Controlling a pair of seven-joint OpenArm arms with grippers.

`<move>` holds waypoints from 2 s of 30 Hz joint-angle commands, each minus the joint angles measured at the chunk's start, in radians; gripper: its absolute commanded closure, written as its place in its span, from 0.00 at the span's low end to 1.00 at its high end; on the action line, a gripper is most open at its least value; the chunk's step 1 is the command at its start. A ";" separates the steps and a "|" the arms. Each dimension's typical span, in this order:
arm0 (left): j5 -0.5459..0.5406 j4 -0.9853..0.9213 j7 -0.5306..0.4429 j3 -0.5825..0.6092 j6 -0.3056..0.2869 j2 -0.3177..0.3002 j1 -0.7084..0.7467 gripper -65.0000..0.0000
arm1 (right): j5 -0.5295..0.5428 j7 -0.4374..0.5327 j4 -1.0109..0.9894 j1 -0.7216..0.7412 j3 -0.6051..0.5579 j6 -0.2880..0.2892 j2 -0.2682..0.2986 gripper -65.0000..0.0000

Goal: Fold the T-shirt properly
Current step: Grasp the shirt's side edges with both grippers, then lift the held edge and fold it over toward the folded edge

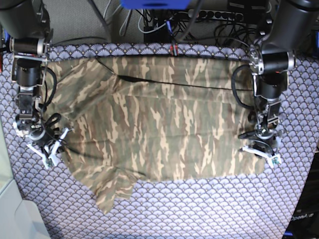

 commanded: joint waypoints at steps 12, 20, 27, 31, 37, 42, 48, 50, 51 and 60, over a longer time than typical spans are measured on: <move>-0.007 0.127 0.186 -0.003 -0.010 -0.001 0.001 0.99 | 0.011 -0.031 0.190 -0.019 0.109 0.116 0.012 1.00; -0.007 0.532 0.397 -0.003 -0.010 0.000 0.127 0.99 | 0.011 -0.062 0.233 -0.044 0.119 0.116 0.010 1.00; -0.006 0.732 0.486 -0.029 -0.010 -0.007 0.230 0.99 | 0.100 -0.065 0.346 -0.162 0.120 0.116 0.041 1.00; -0.006 0.818 0.488 -0.124 -0.010 0.000 0.297 0.99 | 0.152 -0.067 0.481 -0.268 0.120 0.116 0.052 1.00; -0.007 0.921 0.563 -0.169 -0.016 0.000 0.385 0.99 | 0.154 -0.067 0.620 -0.407 0.140 0.116 0.047 1.00; -0.007 0.994 0.575 -0.184 -0.016 0.000 0.439 0.99 | 0.155 -0.067 0.725 -0.473 0.231 0.116 0.009 1.00; -0.007 1.039 0.575 -0.196 -0.016 0.000 0.503 0.99 | 0.155 -0.134 0.807 -0.515 0.358 0.116 -0.039 1.00; -0.007 1.042 0.575 -0.196 -0.016 0.000 0.521 0.99 | 0.155 -0.176 0.810 -0.515 0.389 0.116 -0.040 1.00; -0.007 1.049 0.575 -0.196 -0.016 0.000 0.534 0.99 | 0.155 -0.191 0.810 -0.515 0.404 0.116 -0.042 1.00; -0.007 1.155 0.575 -0.198 -0.016 0.002 0.663 0.99 | 0.154 -0.235 0.811 -0.546 0.504 0.116 -0.109 1.00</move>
